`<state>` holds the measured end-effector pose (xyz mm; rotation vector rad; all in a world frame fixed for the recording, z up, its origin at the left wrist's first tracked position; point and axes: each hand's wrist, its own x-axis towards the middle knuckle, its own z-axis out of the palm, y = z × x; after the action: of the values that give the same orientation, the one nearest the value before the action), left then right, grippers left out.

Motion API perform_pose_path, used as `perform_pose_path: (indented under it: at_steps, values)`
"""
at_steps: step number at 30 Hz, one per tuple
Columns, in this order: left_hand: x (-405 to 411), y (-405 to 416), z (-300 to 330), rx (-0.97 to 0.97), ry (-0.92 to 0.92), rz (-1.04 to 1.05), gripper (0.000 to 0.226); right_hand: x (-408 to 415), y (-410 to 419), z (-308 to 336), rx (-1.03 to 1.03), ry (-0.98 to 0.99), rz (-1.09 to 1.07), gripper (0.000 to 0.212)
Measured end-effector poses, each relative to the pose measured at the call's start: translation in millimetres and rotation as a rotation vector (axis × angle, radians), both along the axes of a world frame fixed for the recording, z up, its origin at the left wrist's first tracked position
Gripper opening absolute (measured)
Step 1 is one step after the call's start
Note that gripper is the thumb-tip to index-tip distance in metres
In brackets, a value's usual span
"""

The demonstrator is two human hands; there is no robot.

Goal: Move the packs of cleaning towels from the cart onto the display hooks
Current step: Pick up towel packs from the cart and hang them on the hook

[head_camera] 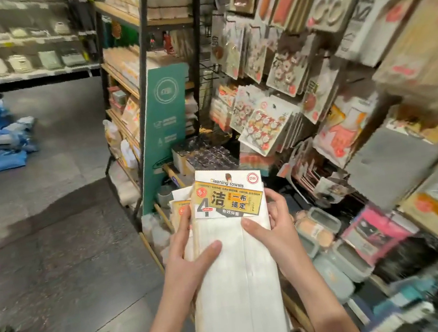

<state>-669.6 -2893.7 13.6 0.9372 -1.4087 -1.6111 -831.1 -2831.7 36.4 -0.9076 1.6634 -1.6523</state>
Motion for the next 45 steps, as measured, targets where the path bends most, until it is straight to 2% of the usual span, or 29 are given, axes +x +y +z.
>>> perform_pose_path:
  at_steps: [5,12,21,25,28,32,36,41,45]
  values:
    - [-45.5,-0.7,0.9,-0.014,-0.025,-0.172,0.087,-32.0,30.7,6.7,0.010,-0.019,-0.161,0.057]
    - [-108.2,-17.4,3.6,0.021,-0.027,-0.449,0.088,-73.2,52.1,16.8,-0.024,-0.060,-0.433,0.035]
    - [-169.4,13.9,3.7,0.098,0.001,-0.719,0.087,-97.3,105.8,13.1,-0.090,-0.068,-0.726,0.048]
    - [-186.2,49.5,-3.2,0.066,0.022,-0.777,0.079,-104.3,148.0,7.5,0.003,-0.082,-0.807,0.042]
    - [-195.9,80.7,-7.2,0.084,-0.003,-0.806,0.081,-116.0,181.3,6.6,0.083,-0.003,-0.821,0.022]
    - [-210.9,122.0,-13.8,0.111,-0.059,-0.835,0.084,-130.8,223.3,5.6,0.121,-0.021,-0.782,0.038]
    - [-231.6,155.9,-15.7,0.087,-0.093,-0.828,0.082,-159.3,262.1,-11.5,0.121,-0.144,-0.809,0.013]
    - [-257.8,176.7,-19.5,-0.028,-0.133,-0.826,0.069,-192.6,291.8,-28.5,0.071,-0.246,-0.960,0.027]
    - [-278.2,176.3,-28.5,-0.156,-0.183,-0.817,0.068,-212.9,302.8,-40.6,0.047,-0.202,-1.048,0.036]
